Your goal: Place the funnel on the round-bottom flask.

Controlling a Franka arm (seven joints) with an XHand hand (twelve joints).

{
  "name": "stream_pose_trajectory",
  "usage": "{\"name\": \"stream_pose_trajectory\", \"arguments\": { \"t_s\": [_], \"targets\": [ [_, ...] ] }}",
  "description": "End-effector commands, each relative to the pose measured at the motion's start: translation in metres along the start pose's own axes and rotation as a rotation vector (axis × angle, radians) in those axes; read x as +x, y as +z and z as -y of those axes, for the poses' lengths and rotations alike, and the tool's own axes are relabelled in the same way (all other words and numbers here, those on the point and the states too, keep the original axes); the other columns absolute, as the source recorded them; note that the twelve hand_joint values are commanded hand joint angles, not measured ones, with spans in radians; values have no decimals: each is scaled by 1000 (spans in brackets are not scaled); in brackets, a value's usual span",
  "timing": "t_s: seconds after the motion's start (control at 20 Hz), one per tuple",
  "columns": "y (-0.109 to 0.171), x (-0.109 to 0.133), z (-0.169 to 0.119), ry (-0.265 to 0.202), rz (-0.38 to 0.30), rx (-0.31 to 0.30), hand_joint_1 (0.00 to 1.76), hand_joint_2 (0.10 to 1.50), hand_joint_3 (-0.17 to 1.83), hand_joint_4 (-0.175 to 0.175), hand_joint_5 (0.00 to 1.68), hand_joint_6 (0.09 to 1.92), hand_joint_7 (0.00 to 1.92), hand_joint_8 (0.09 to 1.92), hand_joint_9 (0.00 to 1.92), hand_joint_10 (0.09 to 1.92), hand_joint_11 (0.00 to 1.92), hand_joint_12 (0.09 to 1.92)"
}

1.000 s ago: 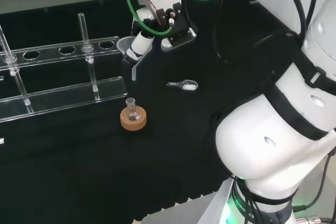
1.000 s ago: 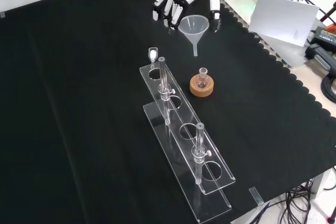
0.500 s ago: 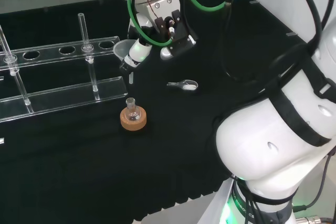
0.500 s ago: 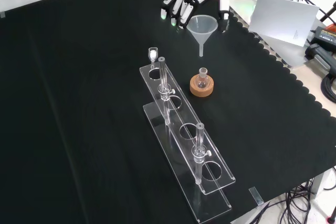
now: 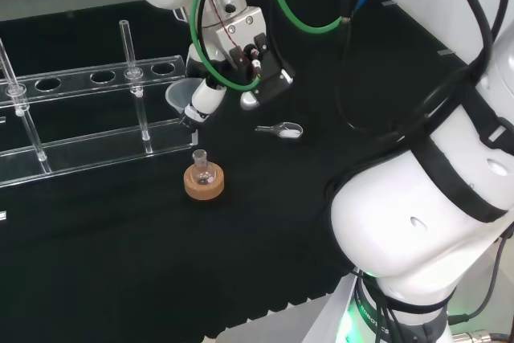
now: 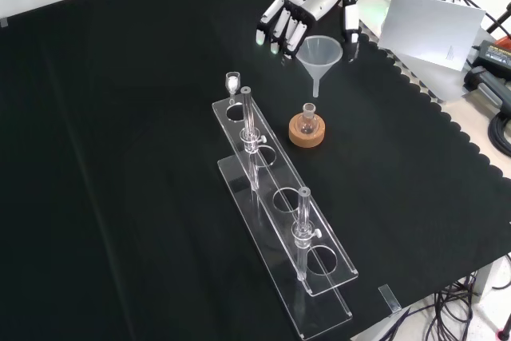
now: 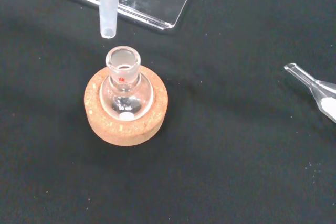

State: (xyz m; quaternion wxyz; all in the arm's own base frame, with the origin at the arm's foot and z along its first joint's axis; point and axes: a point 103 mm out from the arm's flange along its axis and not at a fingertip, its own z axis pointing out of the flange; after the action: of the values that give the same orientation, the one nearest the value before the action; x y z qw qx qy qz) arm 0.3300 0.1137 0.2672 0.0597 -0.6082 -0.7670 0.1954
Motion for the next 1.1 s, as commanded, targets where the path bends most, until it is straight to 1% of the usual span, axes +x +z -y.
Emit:
{"name": "stream_pose_trajectory", "arguments": {
  "t_s": [0.05, 0.15, 0.25, 0.35, 0.8, 1.1],
  "targets": [
    [1, -1, -8, 29, 1, -7, 833, 772, 35, 14, 779, 316, 1169, 369, 641, 409, 0, 866],
    [2, -1, -9, 31, -2, -3, 832, 772, 36, 14, 778, 319, 1169, 369, 642, 409, 0, 866],
    [5, 0, -11, 14, -5, 9, 832, 773, 36, 14, 778, 322, 1170, 369, 642, 409, 0, 866],
    [7, 1, -12, 7, -3, 15, 832, 773, 37, 14, 778, 324, 1171, 369, 643, 409, 0, 865],
    [12, -2, -13, -2, 1, 22, 832, 774, 39, 16, 781, 341, 1174, 369, 647, 409, 0, 863],
    [10, -8, -16, 23, -24, 19, 832, 775, 41, 16, 781, 352, 1175, 369, 649, 408, 0, 861]
  ]
}}
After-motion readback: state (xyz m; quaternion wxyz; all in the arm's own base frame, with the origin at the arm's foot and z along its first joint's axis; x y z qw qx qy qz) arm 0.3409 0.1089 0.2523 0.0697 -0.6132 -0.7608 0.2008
